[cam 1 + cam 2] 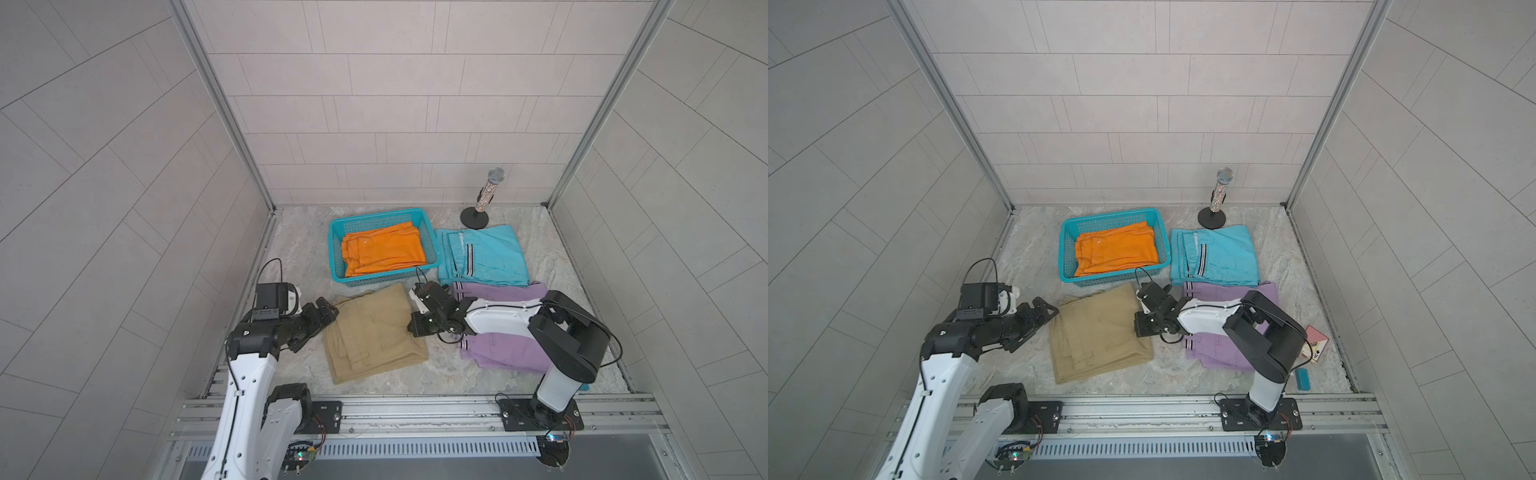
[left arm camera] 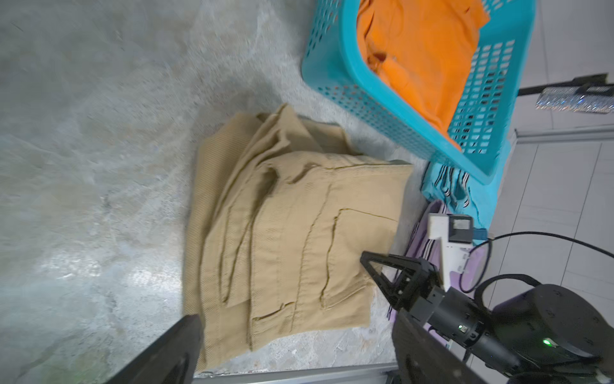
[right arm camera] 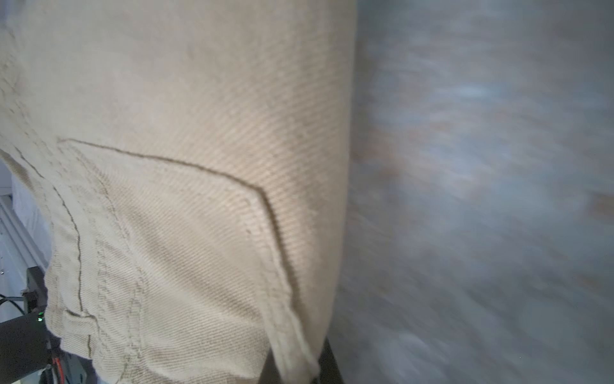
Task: Put the folded long pants in the basket
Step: Move the long pant to the center of the board, then pick up the long pant at the center of the board.
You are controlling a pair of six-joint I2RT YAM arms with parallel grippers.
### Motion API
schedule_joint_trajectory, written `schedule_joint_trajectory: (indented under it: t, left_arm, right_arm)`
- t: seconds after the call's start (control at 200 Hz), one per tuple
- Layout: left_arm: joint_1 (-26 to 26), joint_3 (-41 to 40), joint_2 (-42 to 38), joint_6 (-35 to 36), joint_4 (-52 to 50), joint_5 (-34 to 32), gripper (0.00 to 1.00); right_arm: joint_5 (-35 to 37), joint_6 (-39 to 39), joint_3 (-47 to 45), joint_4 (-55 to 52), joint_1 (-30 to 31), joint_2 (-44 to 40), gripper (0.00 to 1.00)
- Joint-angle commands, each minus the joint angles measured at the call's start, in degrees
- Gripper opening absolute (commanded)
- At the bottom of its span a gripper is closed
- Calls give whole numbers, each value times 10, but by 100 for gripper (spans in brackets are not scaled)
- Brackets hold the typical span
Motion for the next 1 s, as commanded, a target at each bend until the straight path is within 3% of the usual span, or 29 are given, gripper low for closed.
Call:
schedule_joint_trajectory:
  t: [0.0, 0.215, 0.37, 0.53, 0.625, 0.765, 0.936, 0.991]
  left_arm:
    - [-53, -28, -1, -63, 86, -36, 96]
    - [-116, -150, 91, -144, 284, -16, 97]
    - [-118, -195, 103, -139, 359, -54, 96]
    - [-136, -223, 154, -145, 424, -50, 94]
    - [-138, -244, 178, -151, 468, -46, 80]
    - [-140, -263, 207, -149, 496, -49, 53]
    - [-140, -253, 215, -138, 479, -48, 1]
    - [-140, -226, 201, -128, 442, -47, 0]
  right_arm:
    - [30, 0, -53, -40, -22, -31, 0]
    - [37, -10, -68, -66, -48, -76, 0]
    - [39, -12, -61, -70, -47, -72, 0]
    - [30, -12, -45, -70, -47, -62, 0]
    - [27, -11, -37, -69, -46, -58, 0]
    - [26, -9, -28, -69, -45, -57, 0]
    - [22, -12, -22, -69, -41, -57, 0]
    - [21, -14, -22, -70, -38, -63, 0]
